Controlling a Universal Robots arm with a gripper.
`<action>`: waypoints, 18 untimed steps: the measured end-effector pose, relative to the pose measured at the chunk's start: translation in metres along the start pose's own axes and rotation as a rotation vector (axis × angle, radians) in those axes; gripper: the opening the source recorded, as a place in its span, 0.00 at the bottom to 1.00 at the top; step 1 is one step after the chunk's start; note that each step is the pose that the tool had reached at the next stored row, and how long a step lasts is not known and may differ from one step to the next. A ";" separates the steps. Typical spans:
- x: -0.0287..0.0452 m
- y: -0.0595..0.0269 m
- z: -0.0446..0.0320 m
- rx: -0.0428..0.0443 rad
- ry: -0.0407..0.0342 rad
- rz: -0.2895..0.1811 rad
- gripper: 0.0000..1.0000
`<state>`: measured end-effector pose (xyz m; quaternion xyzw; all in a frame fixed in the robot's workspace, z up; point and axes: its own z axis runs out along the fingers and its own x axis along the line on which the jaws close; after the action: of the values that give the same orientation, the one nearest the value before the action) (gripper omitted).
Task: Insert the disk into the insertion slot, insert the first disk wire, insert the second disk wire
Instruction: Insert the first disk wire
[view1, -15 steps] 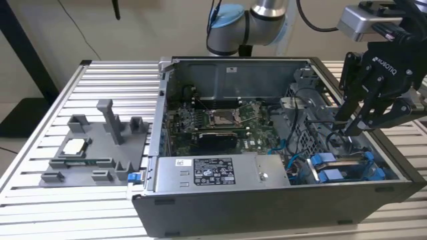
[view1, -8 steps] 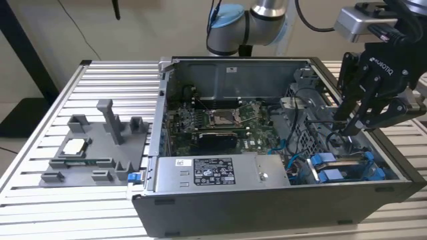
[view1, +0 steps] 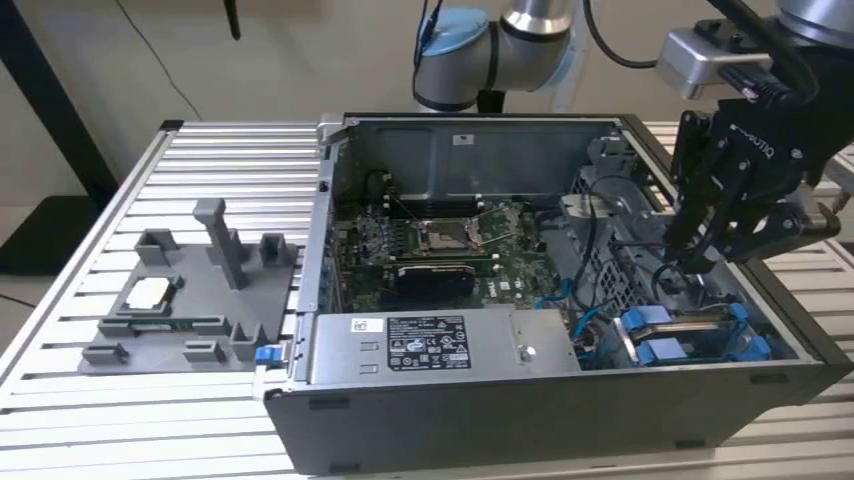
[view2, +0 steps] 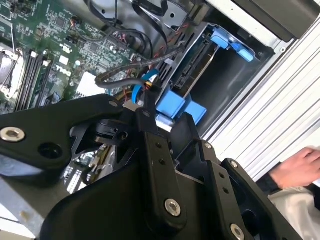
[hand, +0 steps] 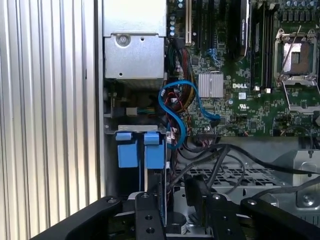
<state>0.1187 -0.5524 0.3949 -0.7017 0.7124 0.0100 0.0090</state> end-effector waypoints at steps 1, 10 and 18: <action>0.0000 0.0003 0.0006 0.0025 -0.0037 -0.001 0.40; -0.0006 0.0028 0.0041 0.0196 -0.0318 -0.006 0.40; -0.0006 0.0058 0.0079 0.0434 -0.0654 -0.007 0.38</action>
<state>0.1128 -0.5514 0.3870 -0.7032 0.7091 0.0175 0.0475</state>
